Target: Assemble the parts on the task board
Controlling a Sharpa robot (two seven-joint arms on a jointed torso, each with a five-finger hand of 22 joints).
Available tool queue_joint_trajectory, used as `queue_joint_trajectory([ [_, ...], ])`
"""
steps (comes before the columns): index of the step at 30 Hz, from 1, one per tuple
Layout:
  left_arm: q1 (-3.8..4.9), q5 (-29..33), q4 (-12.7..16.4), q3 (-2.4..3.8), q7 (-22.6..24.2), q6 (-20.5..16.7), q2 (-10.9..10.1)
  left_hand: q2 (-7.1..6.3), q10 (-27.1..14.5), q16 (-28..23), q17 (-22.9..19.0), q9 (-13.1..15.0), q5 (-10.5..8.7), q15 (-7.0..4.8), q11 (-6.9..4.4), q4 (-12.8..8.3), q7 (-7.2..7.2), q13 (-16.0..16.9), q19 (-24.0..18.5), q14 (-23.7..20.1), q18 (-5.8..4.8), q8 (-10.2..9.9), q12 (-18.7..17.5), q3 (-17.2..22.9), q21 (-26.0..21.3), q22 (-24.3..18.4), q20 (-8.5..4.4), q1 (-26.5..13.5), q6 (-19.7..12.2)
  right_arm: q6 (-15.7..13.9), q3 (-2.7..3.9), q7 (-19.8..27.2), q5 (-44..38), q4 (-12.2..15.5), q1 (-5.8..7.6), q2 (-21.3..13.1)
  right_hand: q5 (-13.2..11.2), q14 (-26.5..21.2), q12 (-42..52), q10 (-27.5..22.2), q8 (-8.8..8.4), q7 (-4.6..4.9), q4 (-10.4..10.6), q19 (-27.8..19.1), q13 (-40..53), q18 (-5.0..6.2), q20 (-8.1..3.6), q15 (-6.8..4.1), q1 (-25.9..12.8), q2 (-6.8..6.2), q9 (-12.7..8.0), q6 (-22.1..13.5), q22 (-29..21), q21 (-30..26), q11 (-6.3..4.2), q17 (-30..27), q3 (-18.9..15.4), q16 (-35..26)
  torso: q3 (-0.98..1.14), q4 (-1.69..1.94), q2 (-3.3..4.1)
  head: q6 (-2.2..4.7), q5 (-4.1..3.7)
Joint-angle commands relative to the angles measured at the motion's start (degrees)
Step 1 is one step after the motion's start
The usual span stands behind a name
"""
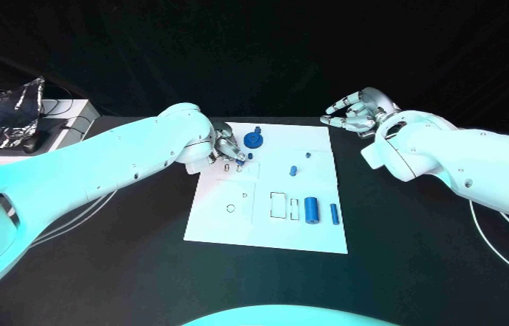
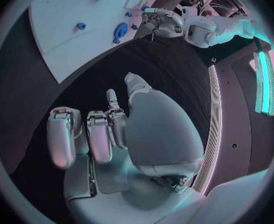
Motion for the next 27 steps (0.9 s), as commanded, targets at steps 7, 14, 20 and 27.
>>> queue_joint_trajectory([
  [7, -0.85, -4.2, 0.8, -0.05, 0.4, -1.6, -0.1, 0.3, 0.3, 0.2, 12.0, 9.0, 0.31, -0.34, -0.08, -10.3, -1.4, -0.2, 0.6, 5.1, -0.7, -0.2, 0.1, 10.0, 0.3, 0.2, -0.06, -0.3, 1.9, 0.2, 0.02, 0.7, -0.4, 0.3, 0.0, -0.2, 0.3, 4.8, -0.4, -0.3, 0.26, 0.13, 0.1, 2.8, 7.4, 1.03, -0.37, -0.46, -0.7, -0.04, 0.1, -0.4, 10.0, -0.2, -0.16, 10.2, 0.4, -0.2, -0.01, 0.02, -0.02, -0.41, -0.03],
  [14, -1.44, -4.6, 1.1, -0.07, 0.0, -1.5, -0.2, 0.29, 0.1, 0.1, 11.9, 9.0, 0.34, -0.35, -0.09, -10.3, -1.41, -0.7, 0.5, 5.0, -0.69, -0.2, -0.3, 10.1, 0.3, 0.1, -0.07, -0.4, 2.0, 0.3, 0.02, 0.7, -0.4, 0.4, 0.0, -0.3, 0.3, 4.8, -0.4, -0.3, 0.26, 0.13, 0.1, 2.8, 7.4, 1.03, -0.37, -0.46, -0.7, -0.04, 0.1, -0.4, 10.0, -0.2, -0.16, 10.2, 0.4, -0.2, -0.02, 0.02, -0.05, -0.63, 0.03],
  [20, -1.92, -4.9, 1.1, -0.08, 0.0, -1.4, -0.3, 0.29, 0.0, 0.1, 11.8, 9.1, 0.35, -0.36, -0.09, -10.3, -1.41, -1.0, 0.5, 5.0, -0.69, -0.2, -0.5, 10.1, 0.3, 0.1, -0.08, -0.4, 2.0, 0.3, 0.02, 0.7, -0.4, 0.4, 0.0, -0.3, 0.3, 4.8, -0.4, -0.3, 0.26, 0.13, 0.1, 2.8, 7.4, 1.03, -0.37, -0.46, -0.7, -0.04, 0.1, -0.4, 10.0, -0.2, -0.16, 10.2, 0.4, -0.2, -0.03, 0.03, -0.04, -0.75, 0.03],
  [27, -2.29, -5.0, 1.2, -0.09, -0.1, -1.3, -0.4, 0.29, 0.0, 0.1, 11.8, 9.1, 0.37, -0.37, -0.1, -10.4, -1.42, -1.2, 0.5, 5.0, -0.69, -0.3, -0.6, 10.1, 0.3, 0.1, -0.08, -0.4, 2.0, 0.4, 0.02, 0.7, -0.4, 0.4, 0.0, -0.4, 0.3, 4.8, -0.4, -0.3, 0.26, 0.13, 0.1, 2.8, 7.4, 1.03, -0.37, -0.46, -0.7, -0.04, 0.1, -0.4, 10.0, -0.2, -0.16, 10.2, 0.4, -0.2, -0.01, 0.0, -0.04, -0.91, 0.05],
])
